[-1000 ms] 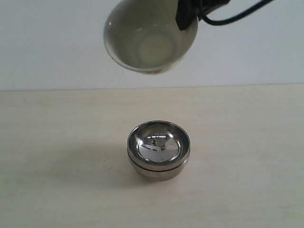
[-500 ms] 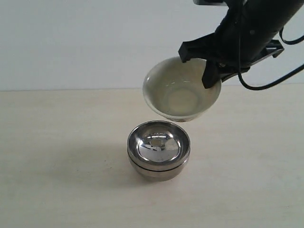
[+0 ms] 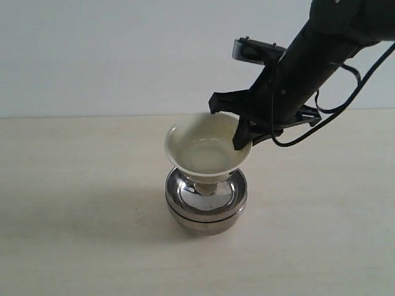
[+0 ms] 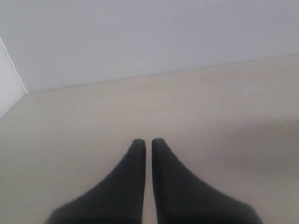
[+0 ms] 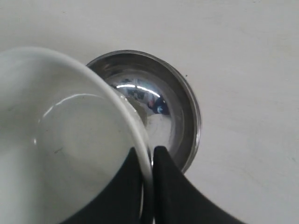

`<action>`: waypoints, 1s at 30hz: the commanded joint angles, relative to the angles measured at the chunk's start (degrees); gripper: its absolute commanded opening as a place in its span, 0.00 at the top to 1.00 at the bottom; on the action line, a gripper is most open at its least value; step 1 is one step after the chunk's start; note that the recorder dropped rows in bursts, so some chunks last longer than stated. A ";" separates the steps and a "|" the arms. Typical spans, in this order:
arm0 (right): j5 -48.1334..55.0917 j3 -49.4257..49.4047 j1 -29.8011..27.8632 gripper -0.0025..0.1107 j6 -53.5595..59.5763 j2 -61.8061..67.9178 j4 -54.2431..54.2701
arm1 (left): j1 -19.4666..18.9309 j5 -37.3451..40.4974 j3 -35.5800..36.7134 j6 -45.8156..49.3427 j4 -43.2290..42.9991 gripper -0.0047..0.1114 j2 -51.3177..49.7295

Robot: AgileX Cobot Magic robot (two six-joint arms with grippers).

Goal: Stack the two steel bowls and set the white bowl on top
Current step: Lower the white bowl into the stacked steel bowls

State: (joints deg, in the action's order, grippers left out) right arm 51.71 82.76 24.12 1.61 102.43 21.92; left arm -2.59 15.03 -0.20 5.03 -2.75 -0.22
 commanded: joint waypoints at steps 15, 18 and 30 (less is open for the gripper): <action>-4.24 -0.09 -2.48 0.98 6.48 6.90 6.82 | -0.14 -0.44 0.20 -0.56 0.39 0.93 0.22; -4.33 -0.09 -2.48 0.98 6.48 7.44 6.82 | -0.14 -0.44 0.20 -0.56 0.39 0.93 0.22; -4.49 -0.09 -2.48 0.98 7.80 9.64 6.82 | -0.14 -0.44 0.20 -0.56 0.39 0.93 0.22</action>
State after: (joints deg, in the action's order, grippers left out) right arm 47.64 82.76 21.93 8.78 112.36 28.40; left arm -2.59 15.03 -0.20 5.03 -2.75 -0.22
